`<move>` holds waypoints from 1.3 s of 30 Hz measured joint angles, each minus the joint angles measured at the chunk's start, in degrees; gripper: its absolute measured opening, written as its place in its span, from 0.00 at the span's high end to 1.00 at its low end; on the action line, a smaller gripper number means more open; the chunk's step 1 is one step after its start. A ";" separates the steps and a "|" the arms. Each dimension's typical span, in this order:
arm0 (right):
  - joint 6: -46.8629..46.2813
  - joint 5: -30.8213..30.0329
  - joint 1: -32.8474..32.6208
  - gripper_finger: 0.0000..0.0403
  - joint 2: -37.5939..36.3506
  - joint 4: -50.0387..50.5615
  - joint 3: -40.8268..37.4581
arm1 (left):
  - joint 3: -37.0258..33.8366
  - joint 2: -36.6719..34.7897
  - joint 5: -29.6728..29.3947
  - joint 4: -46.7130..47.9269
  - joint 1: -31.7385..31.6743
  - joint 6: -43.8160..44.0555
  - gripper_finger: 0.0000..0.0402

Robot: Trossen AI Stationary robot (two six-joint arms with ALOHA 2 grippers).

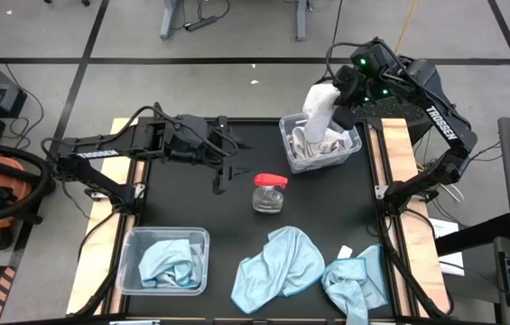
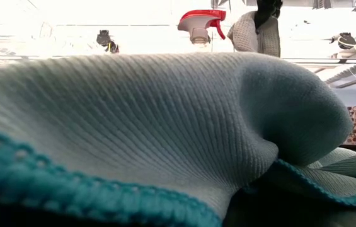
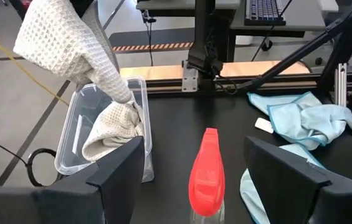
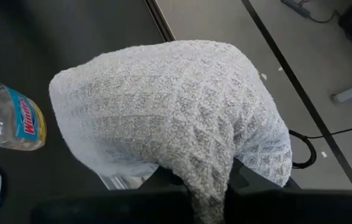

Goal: Sort microfiber towel by color & place in baskets
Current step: Put the gray towel into the top transparent bin

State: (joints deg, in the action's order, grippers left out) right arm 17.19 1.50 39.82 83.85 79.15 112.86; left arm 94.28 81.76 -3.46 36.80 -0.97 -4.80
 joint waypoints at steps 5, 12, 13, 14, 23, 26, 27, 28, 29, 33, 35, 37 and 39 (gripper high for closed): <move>0.02 0.02 0.85 0.97 0.00 1.08 -0.02 | 0.00 0.00 0.00 0.00 0.00 0.05 0.31; 0.01 0.07 2.20 0.97 0.02 2.27 -0.04 | 0.00 0.00 0.00 -0.02 0.00 0.22 0.31; -0.03 0.04 2.34 0.97 0.02 2.50 -0.04 | 0.00 0.00 0.00 -0.02 0.00 0.28 0.31; -0.20 0.04 2.57 0.97 0.02 2.62 -0.04 | 0.00 0.00 0.00 -0.02 0.00 0.52 0.31; -1.84 0.08 2.62 0.97 0.76 2.57 -0.04 | 0.00 0.00 0.00 -0.02 0.00 1.44 0.31; -1.92 0.07 2.62 0.97 1.46 2.40 -1.85 | 0.00 0.02 0.00 -0.02 0.00 1.44 0.31; -1.90 0.07 2.62 0.97 1.46 1.84 -3.28 | 0.00 0.02 0.00 -0.02 0.00 1.44 0.31; -1.90 0.09 2.62 0.97 1.46 1.02 -4.94 | 0.00 0.02 0.00 -0.02 0.00 1.44 0.31; -1.90 0.13 2.62 0.97 1.44 0.36 -6.86 | 0.00 0.02 0.00 -0.02 0.00 1.44 0.31; -1.95 0.12 2.62 0.97 1.53 -2.91 -14.75 | 0.00 0.02 0.00 -0.02 0.00 1.48 0.31; -2.39 0.14 2.62 0.97 1.53 -4.90 -17.69 | 0.00 0.02 0.00 -0.02 0.00 1.48 0.31; -2.74 0.27 2.62 0.97 1.51 -7.63 -20.18 | 0.00 0.02 0.00 -0.02 0.00 1.48 0.31; -3.02 0.26 2.62 0.97 1.51 -10.20 -22.27 | 0.00 0.02 0.00 -0.02 0.00 1.48 0.31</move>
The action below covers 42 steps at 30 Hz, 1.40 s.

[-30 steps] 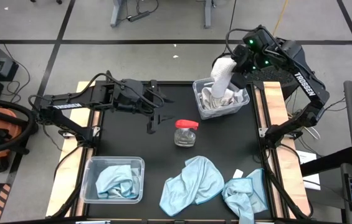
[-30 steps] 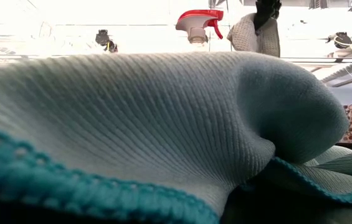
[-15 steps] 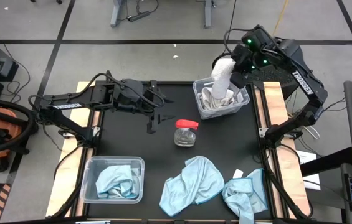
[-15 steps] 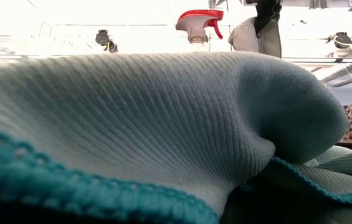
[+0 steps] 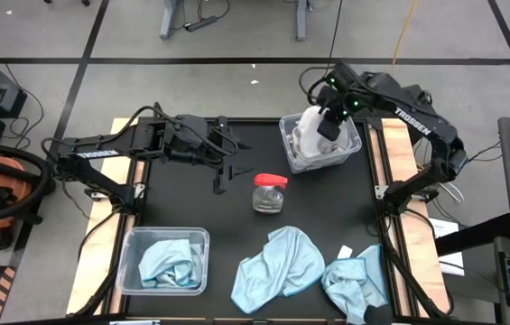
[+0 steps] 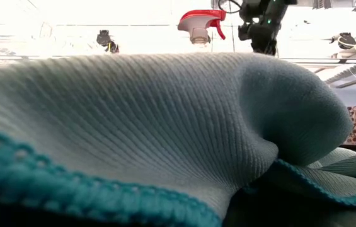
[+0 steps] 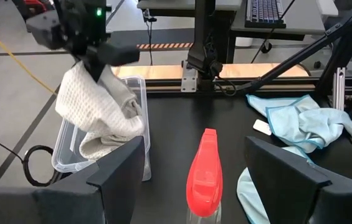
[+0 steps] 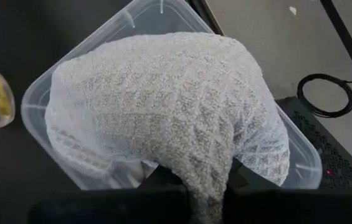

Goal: Sort microfiber towel by color & place in baskets
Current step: Put the gray towel into the top transparent bin

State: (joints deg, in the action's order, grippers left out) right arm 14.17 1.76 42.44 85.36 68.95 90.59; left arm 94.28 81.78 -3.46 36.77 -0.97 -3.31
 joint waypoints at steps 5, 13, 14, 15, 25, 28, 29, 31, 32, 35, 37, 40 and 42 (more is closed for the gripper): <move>0.00 0.02 0.00 0.97 0.00 -3.70 -4.19 | 0.00 0.00 0.00 0.00 0.00 0.00 0.31; -2.28 3.25 0.81 0.97 -0.09 -10.53 -12.56 | 0.00 0.00 0.01 0.00 0.00 -0.02 0.31; -2.71 3.32 0.97 0.97 -0.09 -11.43 -13.60 | 0.00 0.00 0.00 0.00 0.00 -0.02 0.31; -3.16 3.89 1.15 0.97 -0.09 -12.34 -14.54 | 0.00 0.00 0.01 0.00 0.00 -0.02 0.31; -8.84 4.59 1.88 0.97 -0.09 -21.32 -22.58 | 0.00 0.00 0.05 0.00 0.00 -0.04 0.31; -10.39 4.59 1.88 0.97 0.66 -23.38 -25.58 | 0.00 0.00 0.07 0.00 0.00 -0.04 0.31; -10.81 4.57 2.03 0.97 0.96 -24.10 -26.56 | 0.00 0.00 0.09 0.00 -0.01 -0.04 0.31; -11.60 4.59 2.24 0.97 1.69 -24.91 -28.02 | 0.00 0.00 0.11 0.00 -0.02 -0.06 0.31; -12.18 4.59 2.30 0.97 2.17 -25.65 -28.38 | 0.00 0.00 0.11 0.00 -0.02 -0.07 0.31; -13.55 4.59 2.67 0.97 3.12 -27.09 -29.05 | 0.00 0.00 0.15 0.01 -0.02 -0.07 0.31; -15.00 4.59 2.74 0.97 3.69 -29.04 -29.03 | 0.00 0.00 0.16 0.00 -0.02 -0.07 0.31; -17.01 4.61 3.16 0.97 4.72 -30.64 -29.03 | 0.00 0.00 0.17 0.02 -0.02 -0.07 0.31; -18.25 4.52 3.56 0.97 5.88 -31.25 -29.01 | 0.00 0.00 0.17 0.06 -0.02 -0.07 0.31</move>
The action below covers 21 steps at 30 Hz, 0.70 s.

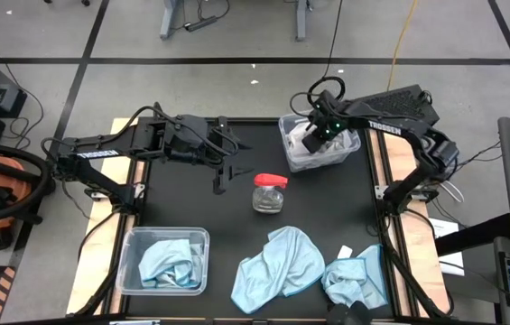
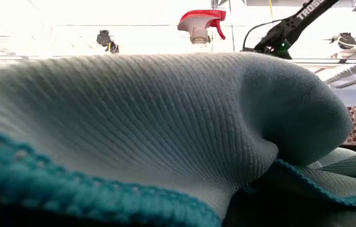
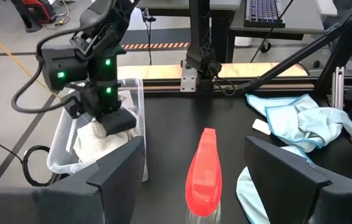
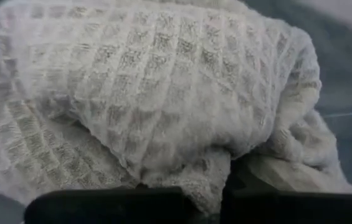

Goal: Sort microfiber towel by color & place in baskets
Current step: Put the gray towel into the top transparent bin

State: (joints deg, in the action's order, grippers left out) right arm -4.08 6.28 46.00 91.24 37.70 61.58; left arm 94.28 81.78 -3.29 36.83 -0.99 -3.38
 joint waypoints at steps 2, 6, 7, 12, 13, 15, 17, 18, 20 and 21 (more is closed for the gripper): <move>-1.22 0.01 0.35 0.97 1.52 0.02 0.01 | 0.00 0.00 0.00 0.14 0.00 0.00 0.31; -3.51 0.07 1.27 0.97 4.26 0.11 0.16 | 0.00 0.00 0.02 0.34 0.00 0.02 0.31; -4.02 0.09 1.49 0.96 4.79 0.13 0.24 | 0.00 0.00 0.02 0.36 0.00 0.02 0.31; -5.87 0.02 2.86 0.95 5.09 -0.36 0.14 | 0.00 0.00 0.04 1.04 0.00 0.04 0.31; -6.19 -0.10 3.29 0.95 4.84 -0.38 0.10 | 0.00 0.00 0.04 1.41 0.00 0.04 0.31; -6.96 -0.55 4.27 0.95 4.52 -0.29 0.07 | 0.00 0.00 0.04 1.91 0.00 0.04 0.31; -7.34 -1.53 5.35 0.95 4.18 0.09 0.04 | 0.00 0.00 0.04 1.89 0.00 0.04 0.31; -7.35 -1.96 5.82 0.94 3.98 0.42 0.04 | 0.00 0.00 0.04 1.89 0.00 0.04 0.31; -7.30 -2.05 6.70 0.94 3.89 0.95 0.04 | 0.00 0.02 0.04 1.87 0.00 0.04 0.31; -7.25 -2.01 7.04 0.94 3.89 1.29 0.04 | 0.00 0.01 0.04 1.86 0.00 0.03 0.31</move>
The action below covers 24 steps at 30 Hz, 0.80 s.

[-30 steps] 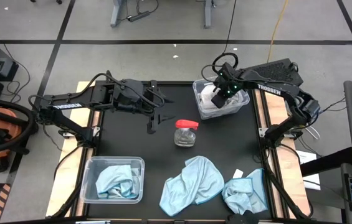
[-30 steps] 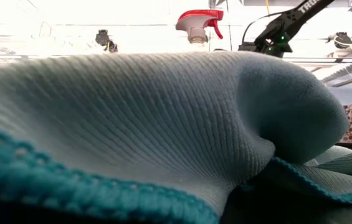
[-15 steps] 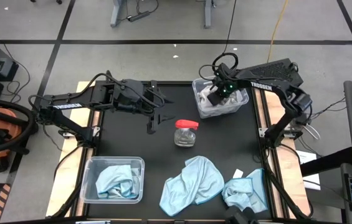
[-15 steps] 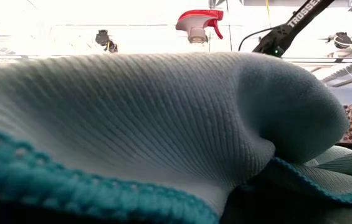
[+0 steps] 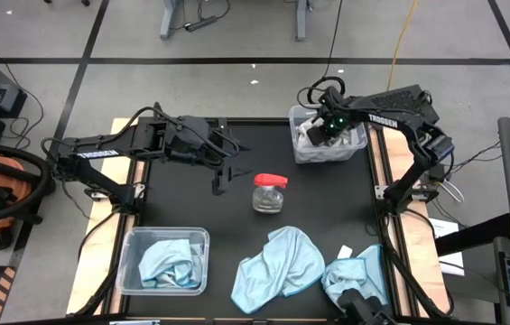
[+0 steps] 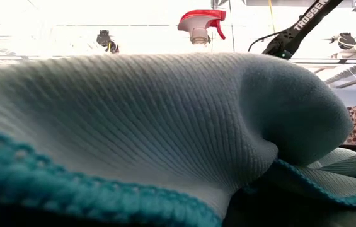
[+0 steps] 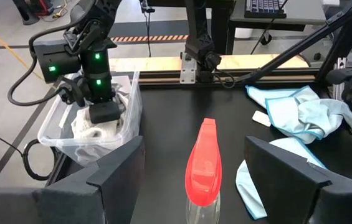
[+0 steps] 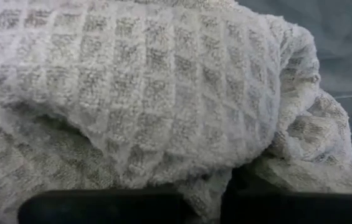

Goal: Sort microfiber towel by color & place in baskets
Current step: Put the gray towel into the top transparent bin

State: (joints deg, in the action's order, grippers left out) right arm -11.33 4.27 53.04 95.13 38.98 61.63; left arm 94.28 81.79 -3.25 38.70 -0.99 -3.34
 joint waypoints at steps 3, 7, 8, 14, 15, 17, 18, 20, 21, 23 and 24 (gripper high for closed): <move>0.82 0.15 1.02 0.94 -0.11 1.50 0.00 | 0.00 0.01 0.00 0.00 0.00 0.01 0.31; 2.23 -0.97 1.98 0.88 -0.13 3.66 0.02 | 0.00 -0.01 0.00 0.00 0.00 -0.01 0.31; 2.33 -1.78 2.18 0.86 -0.13 4.37 0.02 | 0.00 0.00 0.00 -0.02 0.00 0.01 0.31; 1.74 -2.81 2.91 0.72 -1.23 5.15 -0.04 | 0.00 0.01 0.00 -0.18 0.00 0.01 0.31; 1.52 -2.86 2.91 0.69 -1.67 5.14 -0.08 | 0.00 0.01 0.00 -0.28 0.00 0.01 0.31; 1.44 -2.87 2.93 0.64 -2.78 5.16 -0.09 | 0.00 0.01 0.00 -0.47 0.00 0.01 0.31; 1.46 -2.88 2.93 0.61 -3.53 5.23 -0.09 | 0.00 0.01 0.00 -0.70 0.00 0.01 0.31; 1.41 -2.82 2.92 0.57 -5.21 5.42 -0.09 | 0.00 0.01 0.00 -0.74 0.00 0.01 0.31; 1.33 -2.76 2.91 0.54 -6.14 5.72 -0.09 | 0.00 0.01 0.00 -0.76 0.00 0.01 0.31; 1.29 -1.79 2.91 0.50 -8.25 6.23 -0.09 | 0.00 0.01 0.00 -0.74 0.00 0.03 0.31; 1.24 -0.96 2.91 0.48 -9.39 6.38 -0.09 | 0.00 0.01 0.00 -0.74 0.00 0.03 0.31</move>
State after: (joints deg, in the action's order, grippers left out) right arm -10.09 3.31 55.94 85.74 45.36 61.54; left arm 94.28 81.80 -3.25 37.95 -0.99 -3.31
